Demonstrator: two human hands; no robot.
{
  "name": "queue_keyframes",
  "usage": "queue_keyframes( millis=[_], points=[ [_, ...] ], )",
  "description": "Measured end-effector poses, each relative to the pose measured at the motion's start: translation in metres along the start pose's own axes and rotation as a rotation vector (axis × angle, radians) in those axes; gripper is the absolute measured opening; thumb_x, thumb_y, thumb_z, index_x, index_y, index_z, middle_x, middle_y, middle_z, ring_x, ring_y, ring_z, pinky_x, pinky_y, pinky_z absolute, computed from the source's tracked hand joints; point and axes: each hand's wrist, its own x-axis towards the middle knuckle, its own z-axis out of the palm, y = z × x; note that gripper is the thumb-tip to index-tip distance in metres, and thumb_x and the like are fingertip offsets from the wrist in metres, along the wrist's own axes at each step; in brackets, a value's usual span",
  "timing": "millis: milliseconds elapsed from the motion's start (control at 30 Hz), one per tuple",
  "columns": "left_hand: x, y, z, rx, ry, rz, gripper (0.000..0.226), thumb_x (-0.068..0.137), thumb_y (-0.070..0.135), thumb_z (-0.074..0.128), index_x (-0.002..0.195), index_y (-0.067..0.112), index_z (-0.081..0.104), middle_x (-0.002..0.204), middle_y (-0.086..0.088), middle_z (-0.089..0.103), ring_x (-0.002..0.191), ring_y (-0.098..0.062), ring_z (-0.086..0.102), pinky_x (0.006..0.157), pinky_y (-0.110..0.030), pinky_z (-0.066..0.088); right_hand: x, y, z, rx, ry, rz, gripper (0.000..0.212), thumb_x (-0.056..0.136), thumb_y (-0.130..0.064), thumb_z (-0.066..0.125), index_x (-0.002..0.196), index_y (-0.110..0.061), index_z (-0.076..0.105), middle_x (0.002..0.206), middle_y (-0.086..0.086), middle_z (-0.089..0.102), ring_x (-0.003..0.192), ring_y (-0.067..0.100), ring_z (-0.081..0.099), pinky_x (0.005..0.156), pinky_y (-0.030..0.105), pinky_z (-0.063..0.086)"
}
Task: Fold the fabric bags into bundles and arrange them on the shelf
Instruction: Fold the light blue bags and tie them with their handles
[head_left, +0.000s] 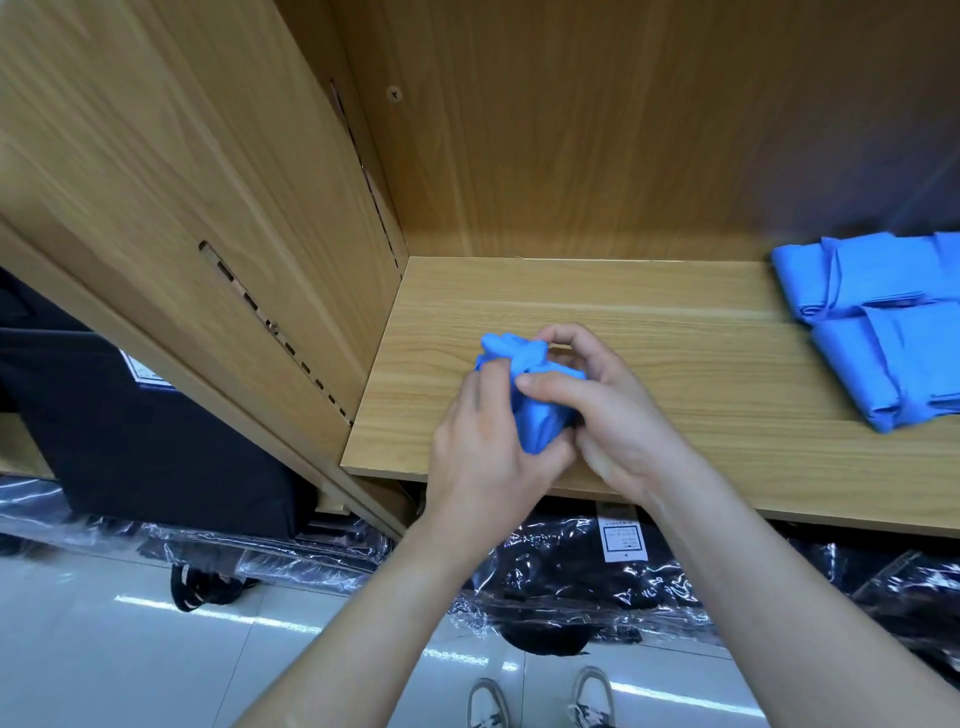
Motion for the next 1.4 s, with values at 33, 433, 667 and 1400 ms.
queue_keyframes(
  millis=[33,433,667,1400],
  points=[
    [0.003,0.001,-0.003,-0.055,-0.004,-0.057,0.051,0.072,0.041,0.069,0.111,0.019,0.043,0.097,0.004,0.059,0.088,-0.021,0.056,0.063,-0.028,0.031,-0.001,0.001,-0.002,-0.048,-0.073,-0.022,0.042,0.066,-0.007,0.074,0.103,-0.022,0.061,0.092,0.003,0.065,0.082,0.016,0.061,0.071,0.024,0.051],
    [0.012,-0.016,-0.023,-1.349,-0.395,-0.861,0.053,0.074,0.015,0.066,0.123,0.000,0.055,0.098,-0.016,0.070,0.081,-0.025,0.069,0.066,-0.035,0.058,-0.001,0.023,-0.025,-1.250,-0.216,-0.556,0.078,0.077,-0.044,0.073,0.145,-0.029,0.039,0.137,-0.009,0.054,0.128,0.010,0.045,0.103,0.036,0.042],
    [0.018,-0.031,-0.029,-1.185,-0.353,-0.893,0.026,0.070,0.025,0.074,0.091,0.012,0.065,0.089,-0.004,0.071,0.081,-0.014,0.065,0.073,-0.028,0.054,0.008,0.016,-0.041,-1.352,-0.174,-0.717,0.045,0.079,-0.025,0.061,0.124,-0.023,0.062,0.114,-0.002,0.070,0.105,0.025,0.066,0.076,0.046,0.057],
    [0.015,0.036,-0.042,-0.785,-0.006,-0.431,0.015,0.081,0.008,0.072,0.083,0.022,0.070,0.058,-0.007,0.064,0.062,-0.015,0.059,0.068,-0.025,0.052,0.023,0.014,0.003,-1.719,0.261,-0.656,0.023,0.063,-0.016,0.075,0.085,-0.014,0.069,0.070,0.004,0.068,0.058,0.026,0.067,0.043,0.023,0.033]
  ],
)
